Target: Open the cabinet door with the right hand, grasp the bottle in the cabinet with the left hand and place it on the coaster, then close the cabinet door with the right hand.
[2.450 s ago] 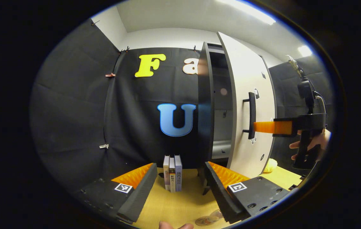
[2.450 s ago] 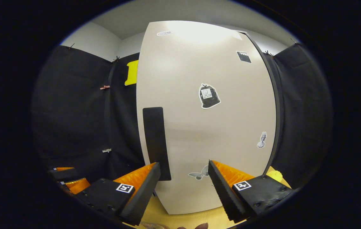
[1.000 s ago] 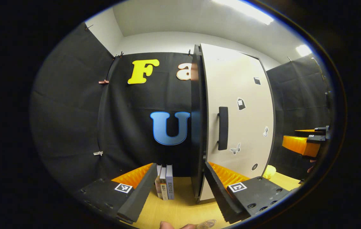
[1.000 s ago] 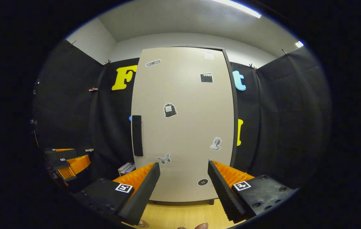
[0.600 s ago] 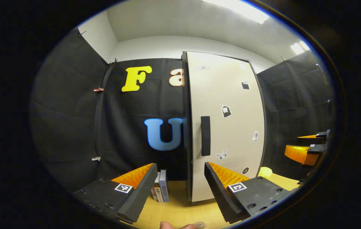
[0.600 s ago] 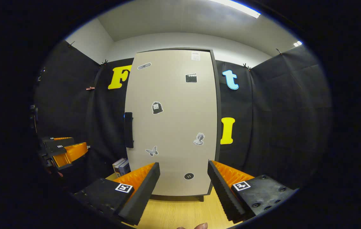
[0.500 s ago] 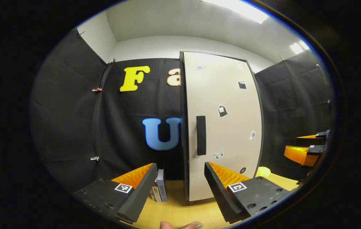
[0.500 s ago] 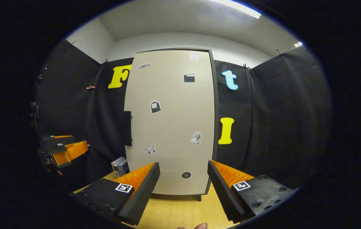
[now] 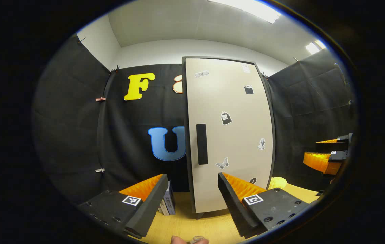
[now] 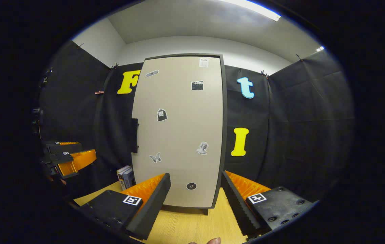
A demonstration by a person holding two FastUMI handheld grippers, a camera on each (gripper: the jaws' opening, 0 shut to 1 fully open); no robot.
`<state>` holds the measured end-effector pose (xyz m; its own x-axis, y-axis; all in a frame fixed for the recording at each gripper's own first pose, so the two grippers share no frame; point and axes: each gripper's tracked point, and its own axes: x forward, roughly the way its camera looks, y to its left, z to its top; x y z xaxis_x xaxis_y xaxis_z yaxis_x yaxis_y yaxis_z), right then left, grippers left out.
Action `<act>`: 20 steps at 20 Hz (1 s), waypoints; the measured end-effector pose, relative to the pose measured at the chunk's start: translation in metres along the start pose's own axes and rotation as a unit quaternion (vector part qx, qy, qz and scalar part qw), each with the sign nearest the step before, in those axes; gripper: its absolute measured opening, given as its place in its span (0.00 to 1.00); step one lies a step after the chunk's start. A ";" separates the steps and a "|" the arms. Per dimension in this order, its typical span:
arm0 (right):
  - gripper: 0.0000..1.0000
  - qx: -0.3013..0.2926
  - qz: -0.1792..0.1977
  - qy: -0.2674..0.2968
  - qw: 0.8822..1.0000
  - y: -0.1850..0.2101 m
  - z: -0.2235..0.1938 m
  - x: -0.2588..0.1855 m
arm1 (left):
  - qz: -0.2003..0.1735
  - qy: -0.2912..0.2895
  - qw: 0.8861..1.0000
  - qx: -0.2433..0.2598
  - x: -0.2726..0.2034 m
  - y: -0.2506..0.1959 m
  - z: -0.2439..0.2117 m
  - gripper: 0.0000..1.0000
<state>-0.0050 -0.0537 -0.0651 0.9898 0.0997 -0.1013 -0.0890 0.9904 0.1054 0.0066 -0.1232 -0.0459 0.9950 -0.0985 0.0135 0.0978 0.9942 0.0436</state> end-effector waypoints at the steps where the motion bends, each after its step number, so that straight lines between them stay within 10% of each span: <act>1: 0.97 0.002 0.001 0.001 1.000 -0.001 -0.001 0.001 | 0.000 0.000 1.000 0.000 0.000 -0.004 0.001 0.94; 20: 0.97 0.008 -0.009 -0.001 1.000 0.001 0.000 -0.012 | -0.013 0.001 1.000 0.006 -0.008 -0.008 -0.002 0.94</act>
<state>-0.0169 -0.0540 -0.0641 0.9914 0.0821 -0.1023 -0.0698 0.9905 0.1189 -0.0023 -0.1306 -0.0480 0.9921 -0.1249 0.0092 0.1242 0.9907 0.0564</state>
